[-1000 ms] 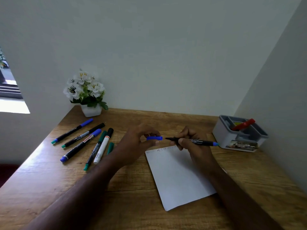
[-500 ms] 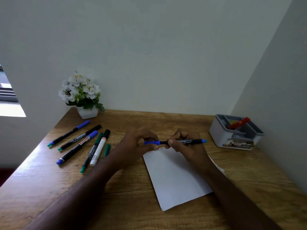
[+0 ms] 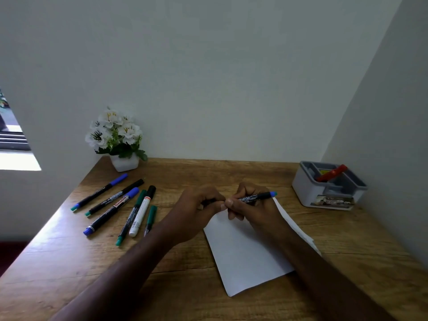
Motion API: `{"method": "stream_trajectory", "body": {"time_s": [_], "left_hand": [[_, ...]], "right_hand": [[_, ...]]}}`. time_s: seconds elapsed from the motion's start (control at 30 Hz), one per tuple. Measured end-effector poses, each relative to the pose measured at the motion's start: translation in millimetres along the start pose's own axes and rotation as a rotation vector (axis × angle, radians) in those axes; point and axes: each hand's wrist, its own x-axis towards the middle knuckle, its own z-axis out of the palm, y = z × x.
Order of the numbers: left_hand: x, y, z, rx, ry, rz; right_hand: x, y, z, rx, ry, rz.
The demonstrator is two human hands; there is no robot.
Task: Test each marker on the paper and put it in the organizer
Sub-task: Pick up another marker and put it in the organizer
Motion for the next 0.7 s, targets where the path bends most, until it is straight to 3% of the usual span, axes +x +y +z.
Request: {"method": "stream_trajectory", "body": {"time_s": [0.27, 0.4, 0.47, 0.57, 0.7], "left_hand": [[4, 17, -3, -0.384, 0.147, -0.246], [19, 20, 8, -0.238, 0.116, -0.282], [33, 19, 13, -0.174, 0.093, -0.292], [58, 21, 24, -0.002, -0.029, -0.218], [92, 29, 51, 0.025, -0.086, -0.155]], "right_hand": [[-2, -8, 0, -0.042, 0.073, 0.006], [1, -15, -23, 0.095, 0.322, 0.046], [1, -23, -42, -0.11, 0.438, 0.005], [-1, -37, -77, -0.646, 0.488, -0.1], [-5, -70, -134, -0.935, 0.578, -0.034]]}}
